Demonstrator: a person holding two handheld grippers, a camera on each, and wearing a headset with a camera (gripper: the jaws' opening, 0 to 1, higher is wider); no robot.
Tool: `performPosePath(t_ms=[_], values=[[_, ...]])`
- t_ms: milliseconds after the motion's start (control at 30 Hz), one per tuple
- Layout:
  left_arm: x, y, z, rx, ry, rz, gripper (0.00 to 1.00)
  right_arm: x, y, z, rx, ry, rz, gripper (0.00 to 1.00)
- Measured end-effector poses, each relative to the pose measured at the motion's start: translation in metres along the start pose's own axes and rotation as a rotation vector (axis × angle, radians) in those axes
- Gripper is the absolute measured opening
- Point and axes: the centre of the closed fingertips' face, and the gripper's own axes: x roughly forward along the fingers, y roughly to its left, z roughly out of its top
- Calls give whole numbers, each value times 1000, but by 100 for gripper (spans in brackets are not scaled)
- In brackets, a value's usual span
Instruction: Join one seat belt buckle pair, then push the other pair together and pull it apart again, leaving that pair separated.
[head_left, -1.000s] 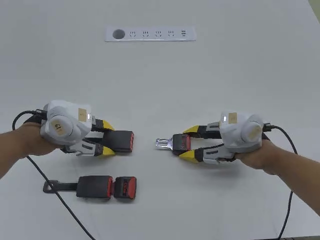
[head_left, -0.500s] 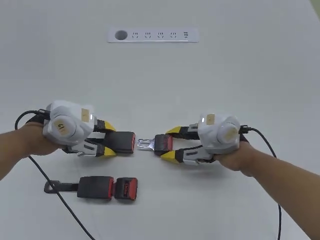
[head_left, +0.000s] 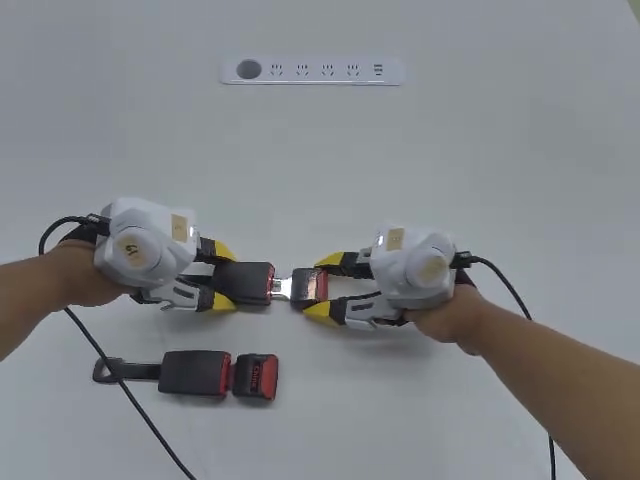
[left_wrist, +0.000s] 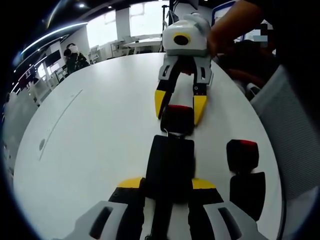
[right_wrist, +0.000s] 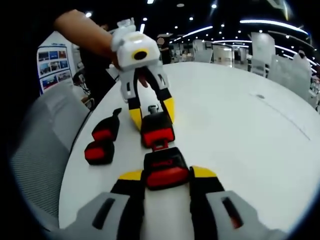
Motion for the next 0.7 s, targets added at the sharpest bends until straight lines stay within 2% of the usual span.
performPosePath(t_ms=[100, 300, 367, 467, 533, 600, 700], values=[[0, 0, 0, 6, 6, -1, 34, 2, -1, 2, -5, 28, 0, 35], [0, 0, 0, 23, 22, -6, 34, 4, -2, 4, -2, 52, 8, 34], [0, 0, 0, 30, 27, -8, 33, 8, -1, 7, 22, 45, 4, 34], [-1, 0, -1, 27, 23, -8, 33, 16, 0, 13, 14, 48, -7, 34], [-1, 0, -1, 38, 29, -11, 33, 15, -1, 14, 36, 52, -10, 34], [-1, -1, -1, 46, 37, -17, 33, 15, 0, 14, 3, 84, -12, 34], [-1, -1, -1, 52, 34, -25, 33, 18, -1, 16, -5, 113, -7, 34]])
